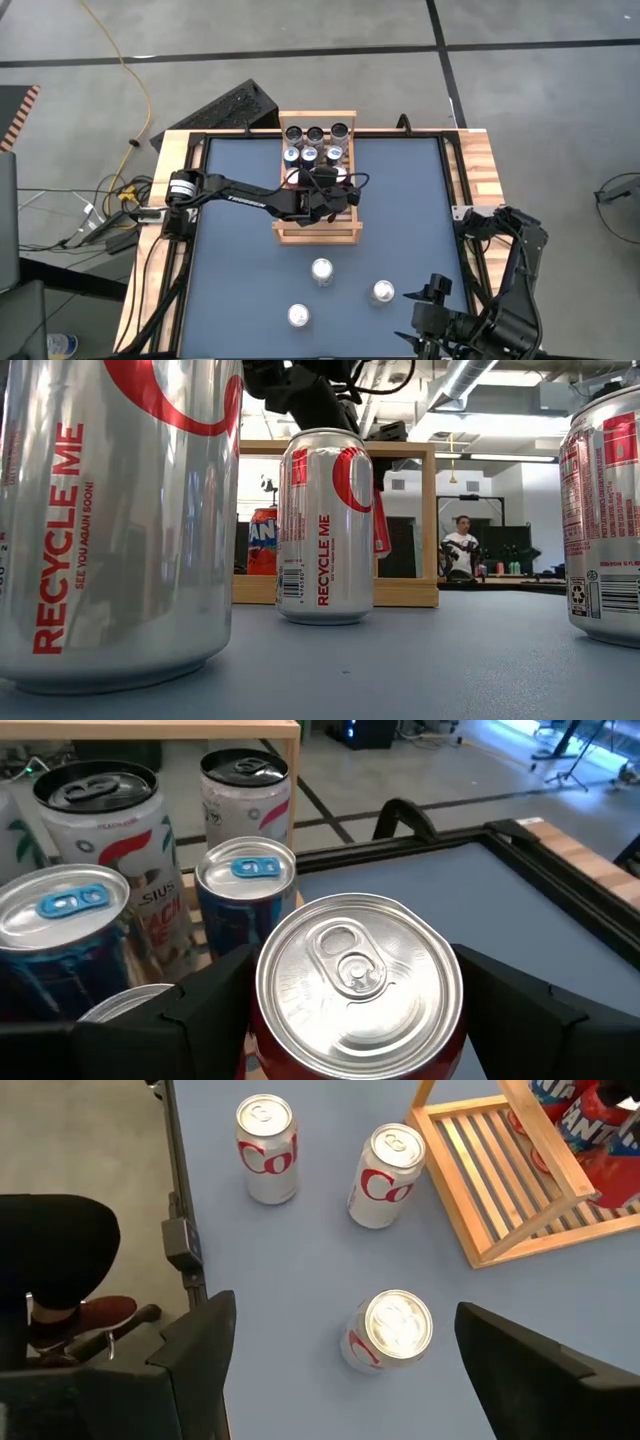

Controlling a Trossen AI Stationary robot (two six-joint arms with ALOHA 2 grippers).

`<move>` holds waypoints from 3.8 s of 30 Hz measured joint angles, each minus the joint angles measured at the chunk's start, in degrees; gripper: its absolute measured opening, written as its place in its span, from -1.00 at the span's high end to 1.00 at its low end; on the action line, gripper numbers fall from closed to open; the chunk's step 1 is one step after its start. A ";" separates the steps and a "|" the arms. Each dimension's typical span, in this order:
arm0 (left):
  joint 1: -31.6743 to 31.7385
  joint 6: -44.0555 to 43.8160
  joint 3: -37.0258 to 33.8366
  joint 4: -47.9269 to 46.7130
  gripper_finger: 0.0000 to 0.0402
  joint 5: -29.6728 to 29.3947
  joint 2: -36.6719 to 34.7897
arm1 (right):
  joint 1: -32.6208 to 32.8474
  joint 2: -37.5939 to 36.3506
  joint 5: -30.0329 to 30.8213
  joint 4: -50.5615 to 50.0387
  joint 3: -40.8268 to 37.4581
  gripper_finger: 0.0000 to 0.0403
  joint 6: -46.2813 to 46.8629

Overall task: Place canned beverage on shelf
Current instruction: Put the orange soda can on the shelf aligned with the other orange soda cans

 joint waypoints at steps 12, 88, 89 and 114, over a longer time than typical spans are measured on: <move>0.26 0.13 1.22 -1.03 -0.42 1.20 3.01 | 0.00 -0.02 0.69 0.55 -1.23 -0.71 -0.01; -2.05 18.21 1.86 -1.88 -0.68 12.50 -6.63 | -4.62 -0.50 15.97 -0.39 -2.86 -0.71 4.00; -2.65 19.76 1.86 -2.54 -0.68 12.97 -8.44 | -5.92 -0.97 16.22 -0.33 -2.86 -0.71 2.07; -31.20 13.00 -1.95 -49.02 -0.66 -2.40 -52.60 | -54.68 -7.16 -9.23 9.95 -11.15 -0.71 -34.11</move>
